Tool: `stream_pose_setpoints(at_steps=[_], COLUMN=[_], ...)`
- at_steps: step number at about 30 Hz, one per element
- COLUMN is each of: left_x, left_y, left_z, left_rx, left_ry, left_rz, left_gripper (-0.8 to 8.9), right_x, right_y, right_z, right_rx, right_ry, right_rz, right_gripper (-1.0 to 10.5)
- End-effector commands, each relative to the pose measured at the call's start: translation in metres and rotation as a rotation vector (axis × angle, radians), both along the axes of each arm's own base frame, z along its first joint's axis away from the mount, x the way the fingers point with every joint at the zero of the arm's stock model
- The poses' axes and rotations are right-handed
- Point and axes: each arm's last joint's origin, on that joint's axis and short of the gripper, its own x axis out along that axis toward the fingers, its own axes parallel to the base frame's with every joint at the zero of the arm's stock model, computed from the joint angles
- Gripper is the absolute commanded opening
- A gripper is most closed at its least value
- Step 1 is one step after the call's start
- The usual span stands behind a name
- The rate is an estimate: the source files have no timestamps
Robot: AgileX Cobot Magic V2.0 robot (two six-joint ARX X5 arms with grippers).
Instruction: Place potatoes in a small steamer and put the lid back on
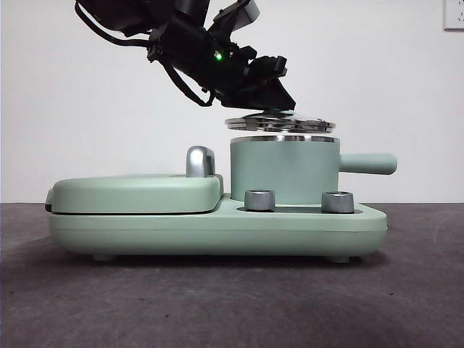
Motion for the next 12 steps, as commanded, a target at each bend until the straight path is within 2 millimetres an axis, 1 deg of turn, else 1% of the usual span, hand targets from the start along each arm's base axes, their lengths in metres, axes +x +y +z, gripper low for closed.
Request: stream_pose_setpoints(at_steps=[1,6,12], left_x=[0.003,0.006,0.008], left_y=[-0.007,-0.009,-0.011], left_z=[0.008,0.001,-0.004], left_rx=[-0.033,-0.054,-0.068], left_ry=[-0.037,0.001,0.021], left_rz=[-0.012,-0.006,-0.007], left_gripper=[0.14,0.14,0.14], right_x=[0.001,0.001,0.001], right_y=[0.001,0.001,0.000], right_z=[0.001,0.001,0.001], right_rx=[0.000,-0.010,-0.021], right_ry=[-0.006,-0.010,-0.010], right_rz=[0.001,0.000,-0.010], right_gripper=[3.1,3.1,3.1])
